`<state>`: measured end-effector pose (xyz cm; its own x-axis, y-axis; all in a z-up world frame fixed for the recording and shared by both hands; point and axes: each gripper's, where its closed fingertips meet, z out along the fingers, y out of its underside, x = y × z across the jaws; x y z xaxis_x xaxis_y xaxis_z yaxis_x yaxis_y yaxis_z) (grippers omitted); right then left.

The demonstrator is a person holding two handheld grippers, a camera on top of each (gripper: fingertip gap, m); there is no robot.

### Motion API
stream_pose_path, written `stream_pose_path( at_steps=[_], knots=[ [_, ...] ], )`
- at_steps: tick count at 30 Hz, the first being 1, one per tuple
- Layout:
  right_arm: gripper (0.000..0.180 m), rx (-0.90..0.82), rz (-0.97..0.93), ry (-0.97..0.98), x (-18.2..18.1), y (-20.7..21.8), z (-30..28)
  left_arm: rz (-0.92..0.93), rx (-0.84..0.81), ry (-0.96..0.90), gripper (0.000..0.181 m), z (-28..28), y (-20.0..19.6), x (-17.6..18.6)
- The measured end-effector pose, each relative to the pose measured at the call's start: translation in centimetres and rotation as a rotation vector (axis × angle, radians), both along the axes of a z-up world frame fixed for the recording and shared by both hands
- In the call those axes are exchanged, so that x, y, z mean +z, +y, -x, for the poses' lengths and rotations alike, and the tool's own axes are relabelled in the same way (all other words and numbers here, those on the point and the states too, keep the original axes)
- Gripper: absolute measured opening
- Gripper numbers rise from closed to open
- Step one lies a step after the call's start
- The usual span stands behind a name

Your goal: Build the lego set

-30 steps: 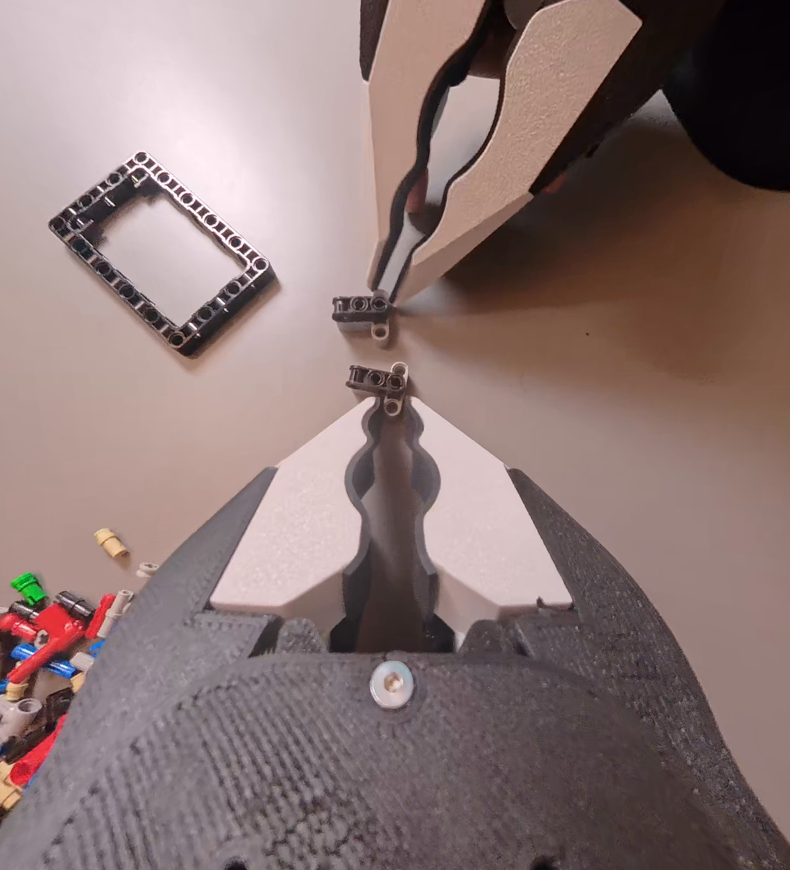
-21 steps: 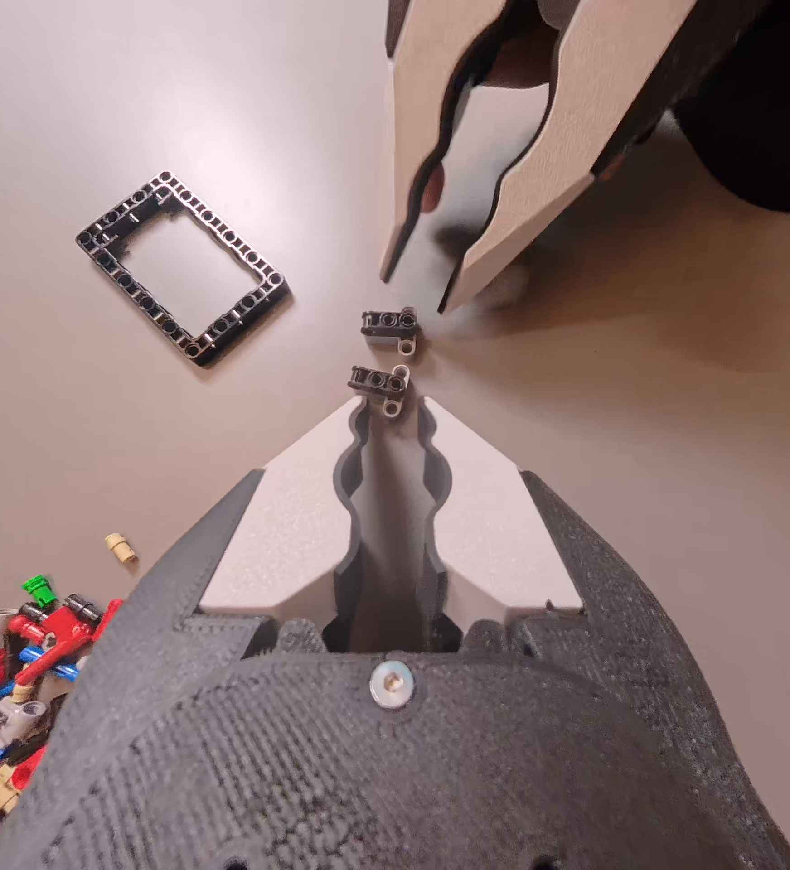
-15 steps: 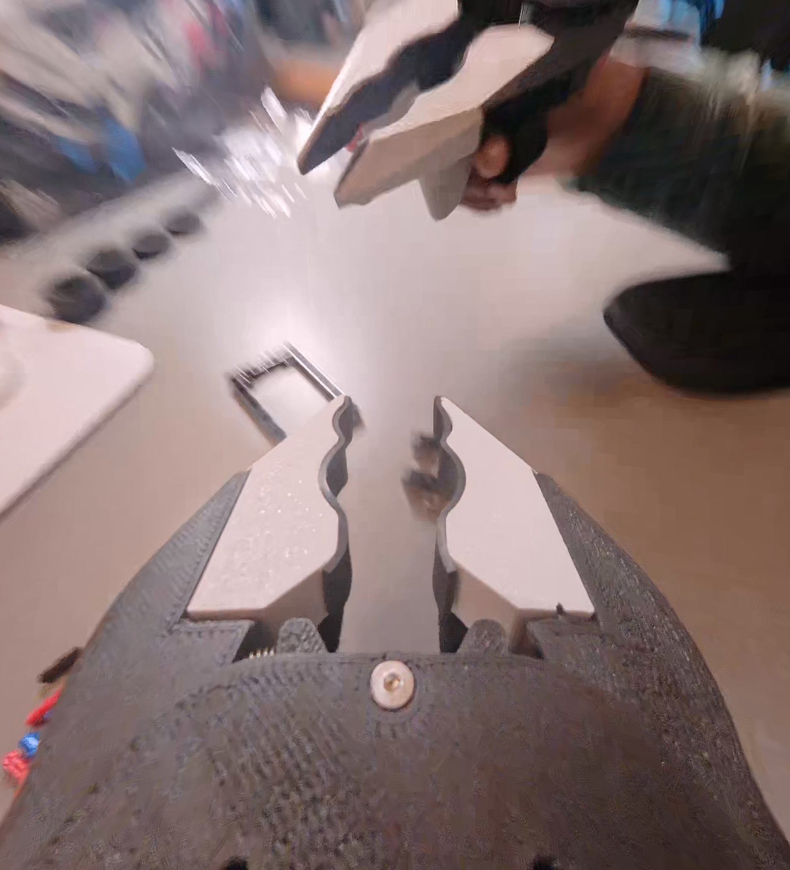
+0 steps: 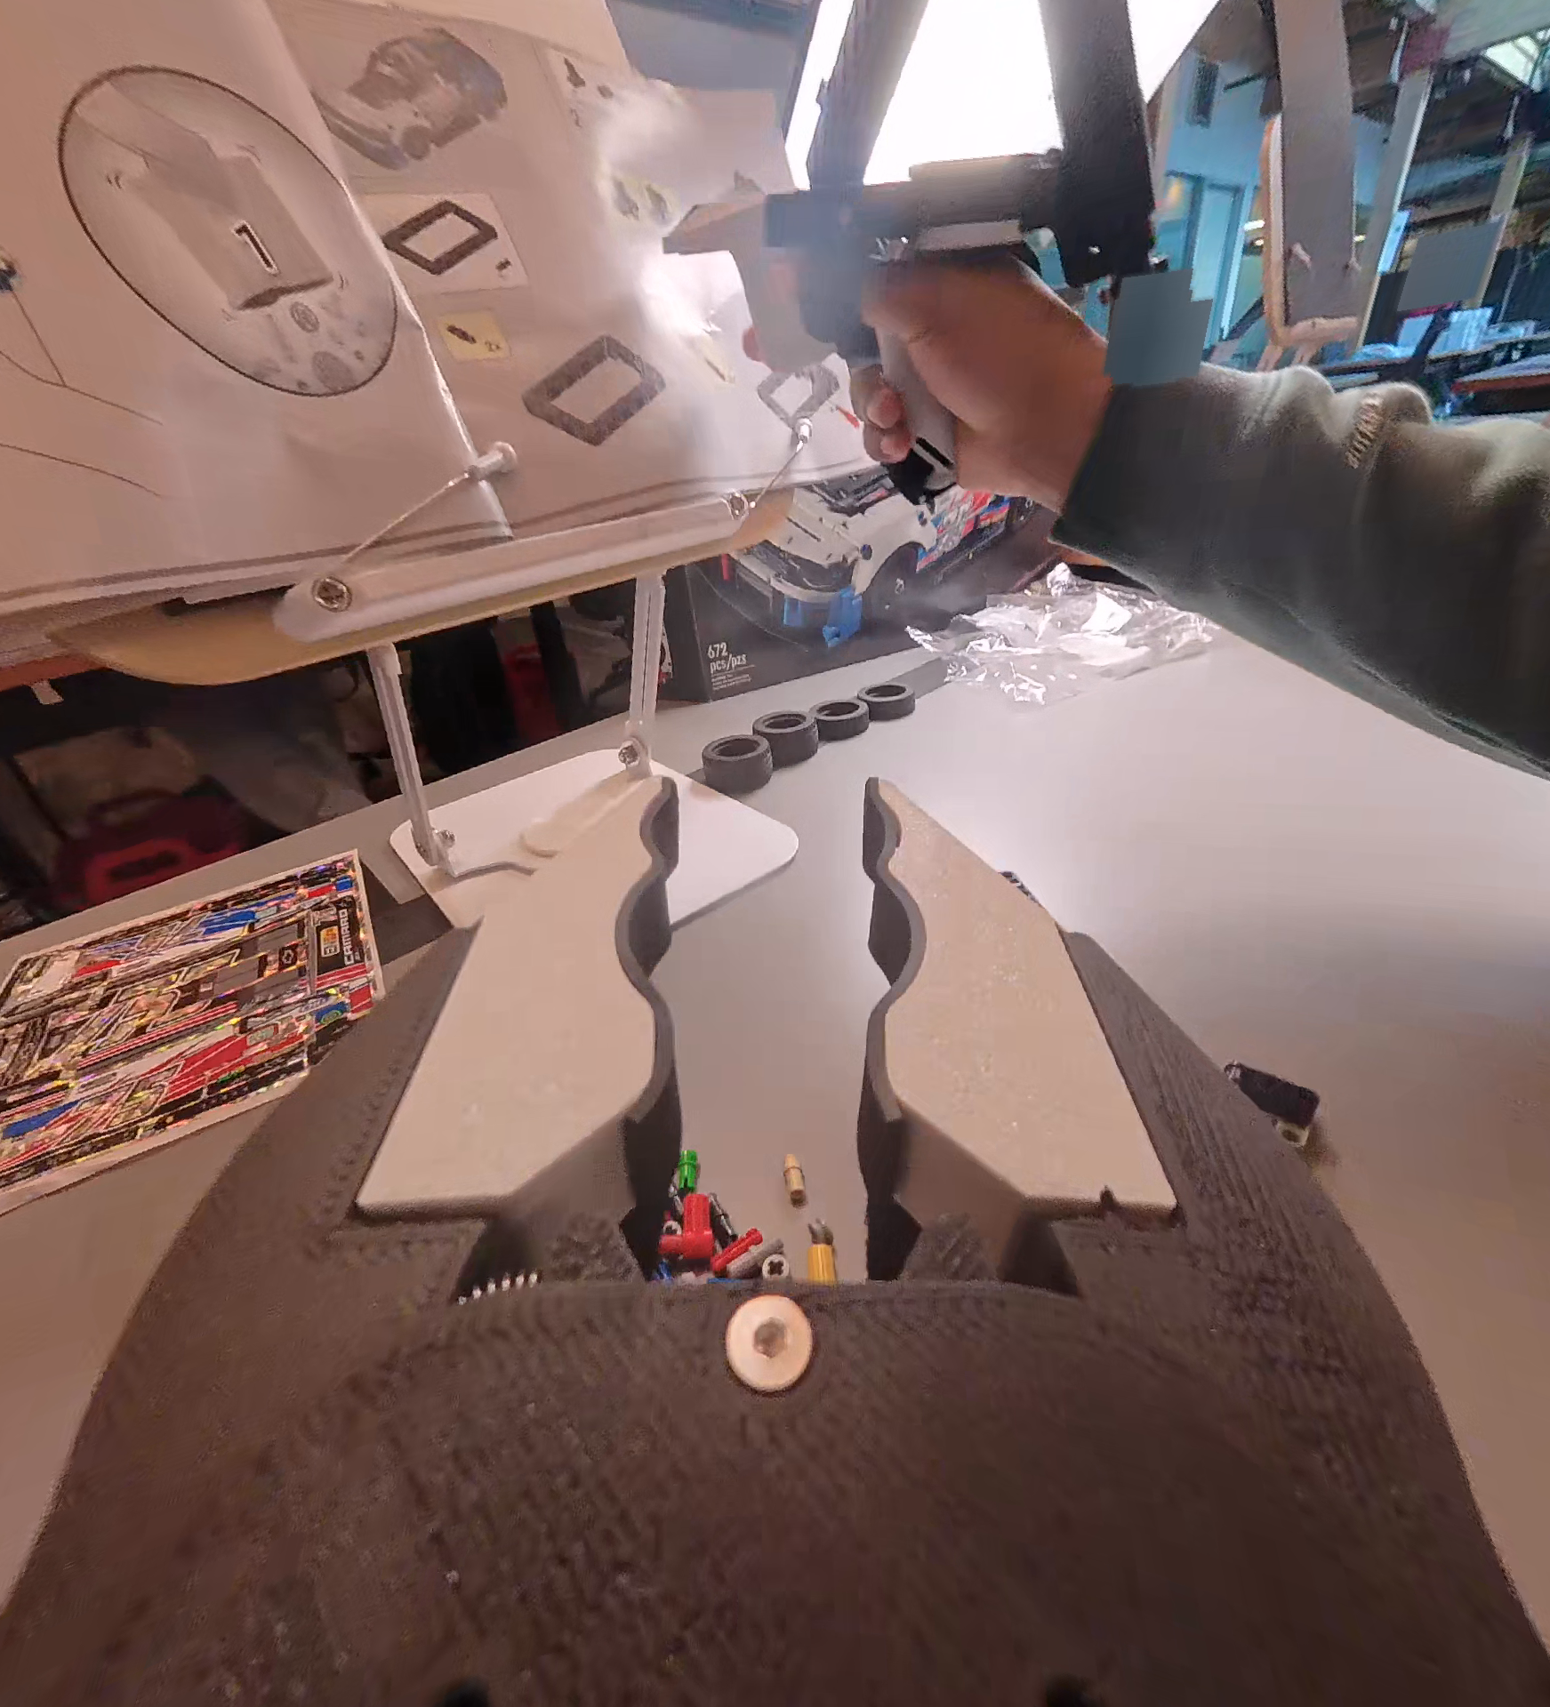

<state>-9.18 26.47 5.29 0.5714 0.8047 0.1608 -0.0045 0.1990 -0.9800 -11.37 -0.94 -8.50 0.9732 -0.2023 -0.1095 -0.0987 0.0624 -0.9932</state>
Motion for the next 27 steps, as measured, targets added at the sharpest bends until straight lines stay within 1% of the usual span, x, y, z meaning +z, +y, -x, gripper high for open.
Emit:
stream_pose_path(
  at_steps=[6,12,16,27],
  knots=[
    [0.0,-0.023,0.024,-0.005,-1.1,2.0,0.2,0.044,-0.012,0.012,0.037,0.4,0.6,-1.5],
    [0.0,-0.023,0.027,0.048,-0.9,2.7,-1.3,0.064,-0.017,0.01,0.036,0.4,0.8,-2.2],
    [0.0,-0.024,0.037,0.036,-1.3,3.5,-1.5,0.082,-0.025,0.013,0.035,0.2,1.0,-2.8],
    [0.0,-0.007,0.023,0.028,-1.3,3.6,-1.5,0.106,-0.03,0.021,0.035,0.0,1.4,-3.7]
  ],
)
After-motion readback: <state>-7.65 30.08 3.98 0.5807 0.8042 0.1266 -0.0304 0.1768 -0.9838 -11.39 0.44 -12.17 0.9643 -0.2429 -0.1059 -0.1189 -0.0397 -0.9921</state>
